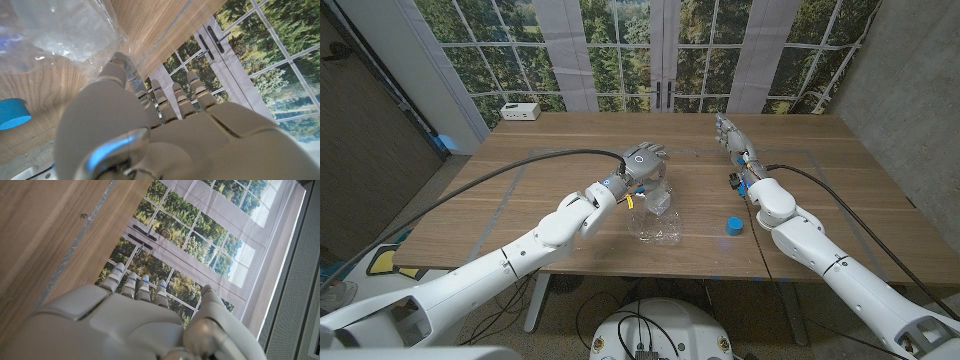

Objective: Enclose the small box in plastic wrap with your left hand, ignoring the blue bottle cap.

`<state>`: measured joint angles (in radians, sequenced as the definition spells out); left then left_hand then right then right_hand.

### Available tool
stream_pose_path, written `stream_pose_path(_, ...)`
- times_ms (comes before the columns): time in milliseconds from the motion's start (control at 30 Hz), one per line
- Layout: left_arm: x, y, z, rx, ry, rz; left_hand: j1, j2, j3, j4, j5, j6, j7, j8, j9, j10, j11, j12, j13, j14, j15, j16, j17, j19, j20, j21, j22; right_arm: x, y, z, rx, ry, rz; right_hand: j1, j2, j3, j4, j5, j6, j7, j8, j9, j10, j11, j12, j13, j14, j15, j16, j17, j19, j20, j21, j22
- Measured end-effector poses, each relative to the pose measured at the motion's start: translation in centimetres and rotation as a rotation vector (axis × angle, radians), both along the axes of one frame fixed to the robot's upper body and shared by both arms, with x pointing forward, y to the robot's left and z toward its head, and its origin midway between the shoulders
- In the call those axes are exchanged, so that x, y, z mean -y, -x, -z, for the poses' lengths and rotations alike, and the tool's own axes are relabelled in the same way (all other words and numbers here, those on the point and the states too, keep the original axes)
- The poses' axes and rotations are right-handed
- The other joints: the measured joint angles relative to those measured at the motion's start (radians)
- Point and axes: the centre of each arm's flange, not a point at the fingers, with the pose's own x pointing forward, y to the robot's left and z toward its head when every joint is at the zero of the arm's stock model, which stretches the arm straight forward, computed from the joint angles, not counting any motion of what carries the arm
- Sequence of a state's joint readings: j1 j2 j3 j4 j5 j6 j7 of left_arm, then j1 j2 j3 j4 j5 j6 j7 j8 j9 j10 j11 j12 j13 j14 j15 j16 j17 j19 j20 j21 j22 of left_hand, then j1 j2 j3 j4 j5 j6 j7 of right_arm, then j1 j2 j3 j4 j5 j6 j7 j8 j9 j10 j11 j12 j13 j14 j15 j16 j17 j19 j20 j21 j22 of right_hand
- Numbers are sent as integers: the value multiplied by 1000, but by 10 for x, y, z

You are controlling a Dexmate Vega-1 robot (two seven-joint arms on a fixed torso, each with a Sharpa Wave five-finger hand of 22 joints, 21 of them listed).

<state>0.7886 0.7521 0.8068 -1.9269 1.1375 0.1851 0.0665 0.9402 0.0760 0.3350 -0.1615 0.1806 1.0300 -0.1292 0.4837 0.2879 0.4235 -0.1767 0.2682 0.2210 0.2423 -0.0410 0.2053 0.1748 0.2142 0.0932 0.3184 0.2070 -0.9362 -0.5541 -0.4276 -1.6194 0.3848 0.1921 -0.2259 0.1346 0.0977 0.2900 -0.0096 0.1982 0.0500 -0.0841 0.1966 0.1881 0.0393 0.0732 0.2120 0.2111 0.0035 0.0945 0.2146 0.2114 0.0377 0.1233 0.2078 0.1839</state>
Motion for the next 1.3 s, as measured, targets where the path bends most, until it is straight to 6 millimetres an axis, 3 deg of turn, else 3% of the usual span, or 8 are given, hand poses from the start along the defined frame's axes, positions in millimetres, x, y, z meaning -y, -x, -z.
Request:
stream_pose_path(433,2,17,4,-86,-80,-18,6,-20,-22,9,0,15,14,0,0,10,5,-6,0,0,0,0,3,-18,18,-5,0,-1,1,-1,-2,2,-3,0,0,4,4,0,0,0,0,0,0,0,0,0,0,0,0,0,0,0,0,0)
stream_pose_path(467,2,17,5,-91,-83,-21,6,-19,-27,14,-1,7,22,19,0,20,6,-6,0,2,2,0,5,-18,18,-5,0,-2,1,-1,-2,2,-3,0,0,4,4,0,0,0,0,0,0,0,0,0,0,0,0,0,0,0,0,0)
stream_pose_path(567,2,18,6,-117,-89,-33,-35,20,-33,51,-4,-27,56,38,0,40,26,-6,5,11,0,0,9,-30,29,-5,0,-3,2,-2,-1,4,-5,0,0,4,4,0,0,0,0,0,0,0,0,0,0,0,0,0,0,0,0,0)
stream_pose_path(633,0,18,6,-159,-83,-40,-99,73,-29,91,-4,-69,109,45,39,51,46,-6,5,11,0,0,9,-49,49,-14,0,-3,3,-2,0,6,-6,0,0,4,4,0,0,0,0,0,0,0,0,0,0,0,0,0,0,0,0,0)
stream_pose_path(800,-1,17,9,-241,-71,-45,-239,112,-23,186,-4,-187,146,-56,-7,20,113,-17,11,6,3,-9,11,-118,92,-38,6,-4,4,-3,2,7,-6,0,0,4,4,0,0,0,0,0,0,0,0,0,0,0,0,0,0,0,0,0)
stream_pose_path(1000,-2,15,13,-325,-57,-40,-398,105,-42,304,-4,-202,156,-103,-41,-6,149,-20,19,-28,30,-13,18,-182,113,-56,14,-5,4,-2,2,8,-7,0,0,4,4,0,0,0,0,0,0,0,0,0,0,0,0,0,0,0,0,0)
stream_pose_path(1100,-2,15,16,-358,-57,-34,-434,99,-51,324,1,-209,157,-113,-48,-15,157,-24,19,-37,32,-13,19,-197,114,-56,14,-5,4,-2,2,8,-7,0,0,4,4,0,0,0,0,0,0,0,0,0,0,0,0,0,0,0,0,0)
stream_pose_path(1300,-5,15,20,-399,-53,-20,-452,86,-57,329,1,-200,150,-122,-59,-14,157,-24,17,-38,30,-13,16,-197,114,-56,14,-6,4,-2,3,9,-10,0,0,4,4,0,0,0,0,0,0,0,0,0,0,0,0,0,0,0,0,0)
